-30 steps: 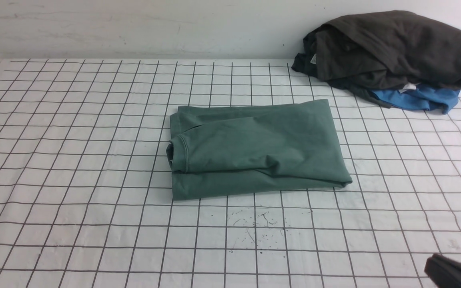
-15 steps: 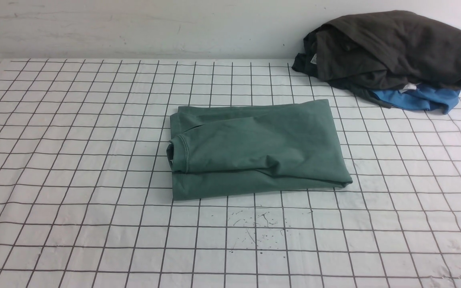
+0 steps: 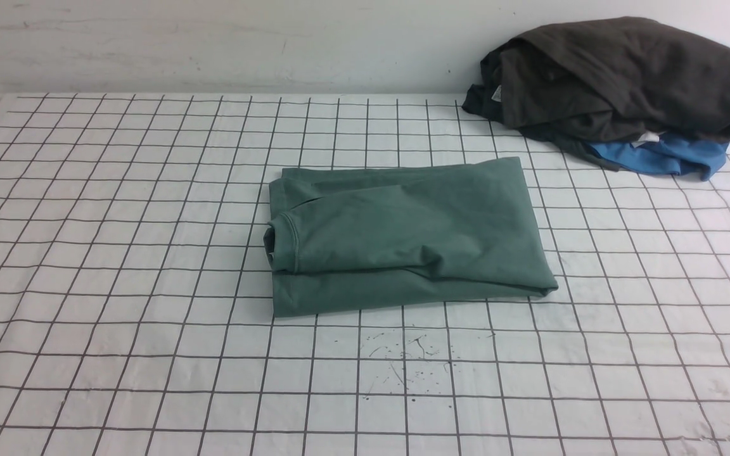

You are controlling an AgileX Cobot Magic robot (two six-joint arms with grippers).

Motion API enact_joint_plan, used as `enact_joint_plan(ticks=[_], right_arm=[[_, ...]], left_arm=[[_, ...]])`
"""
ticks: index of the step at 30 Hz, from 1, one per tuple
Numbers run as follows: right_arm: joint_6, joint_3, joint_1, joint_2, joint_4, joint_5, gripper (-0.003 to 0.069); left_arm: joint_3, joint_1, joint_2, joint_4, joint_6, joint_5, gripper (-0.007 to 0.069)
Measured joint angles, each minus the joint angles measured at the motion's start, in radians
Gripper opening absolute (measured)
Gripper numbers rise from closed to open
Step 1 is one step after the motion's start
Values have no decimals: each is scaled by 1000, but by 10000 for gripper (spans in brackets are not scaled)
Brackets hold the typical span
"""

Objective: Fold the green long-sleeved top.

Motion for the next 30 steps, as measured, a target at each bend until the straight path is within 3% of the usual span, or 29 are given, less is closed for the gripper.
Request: enact_joint_plan(ticks=[21,24,27,30], right_arm=[[-1,-2,0,0,0,8,-11],[-1,-2,0,0,0,9,-11],[-1,-2,0,0,0,9,-11],[-1,-2,0,0,0,9,-11]], left_arm=[[31,-8,-48,0,0,-5,-8],[75,-7,-77,84,2,-46,-8],[132,17,-129,275,-70,-124,-8],[230,71,-169,407,-333,-210,-8]])
